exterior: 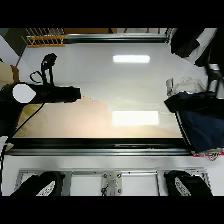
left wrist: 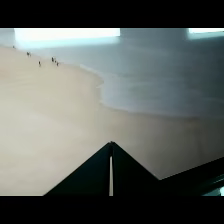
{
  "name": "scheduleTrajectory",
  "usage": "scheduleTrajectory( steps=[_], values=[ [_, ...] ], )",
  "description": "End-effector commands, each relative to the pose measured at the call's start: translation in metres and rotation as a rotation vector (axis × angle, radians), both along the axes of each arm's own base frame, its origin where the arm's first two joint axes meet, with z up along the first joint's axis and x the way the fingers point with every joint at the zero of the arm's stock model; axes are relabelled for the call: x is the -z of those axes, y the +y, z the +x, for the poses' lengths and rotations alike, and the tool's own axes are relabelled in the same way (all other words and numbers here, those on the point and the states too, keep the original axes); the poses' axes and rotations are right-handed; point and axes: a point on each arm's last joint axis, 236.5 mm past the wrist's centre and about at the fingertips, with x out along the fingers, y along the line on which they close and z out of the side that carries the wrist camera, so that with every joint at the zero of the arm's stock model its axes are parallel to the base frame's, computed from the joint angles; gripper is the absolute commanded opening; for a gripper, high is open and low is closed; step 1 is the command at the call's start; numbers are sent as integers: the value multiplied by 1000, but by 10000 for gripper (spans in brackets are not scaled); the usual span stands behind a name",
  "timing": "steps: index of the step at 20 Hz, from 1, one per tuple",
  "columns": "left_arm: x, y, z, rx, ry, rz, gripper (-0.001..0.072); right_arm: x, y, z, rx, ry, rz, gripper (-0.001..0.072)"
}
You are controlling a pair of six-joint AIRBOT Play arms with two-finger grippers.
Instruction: Fold the clothes and pants, and hang the long-sleeved shirts on hangers.
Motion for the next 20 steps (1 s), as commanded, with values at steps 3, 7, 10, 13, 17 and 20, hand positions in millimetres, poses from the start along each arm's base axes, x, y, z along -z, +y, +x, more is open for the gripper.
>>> scheduleTrajectory(
  steps=[3, 7, 10, 13, 17, 20],
  values=[
    [-3, -19, -5, 43, -16, -8, 7, 41, 65, 1, -197, 109, 3, 704],
    [-3, -15, -3, 32, -16, -8, 7, 45, 65, 2, -197, 122, 4, 440],
    [-3, -15, -3, 33, -16, -8, 7, 45, 65, 2, -197, 121, 3, 21],
    [-3, -15, -3, 33, -16, -8, 6, 45, 65, 2, -198, 124, 3, 21],
    [-3, -15, -3, 32, -16, -8, 7, 45, 65, 2, -198, 124, 3, 22],
    [-3, -15, -3, 32, -16, -8, 7, 45, 65, 2, -198, 124, 3, 22]
  ],
)
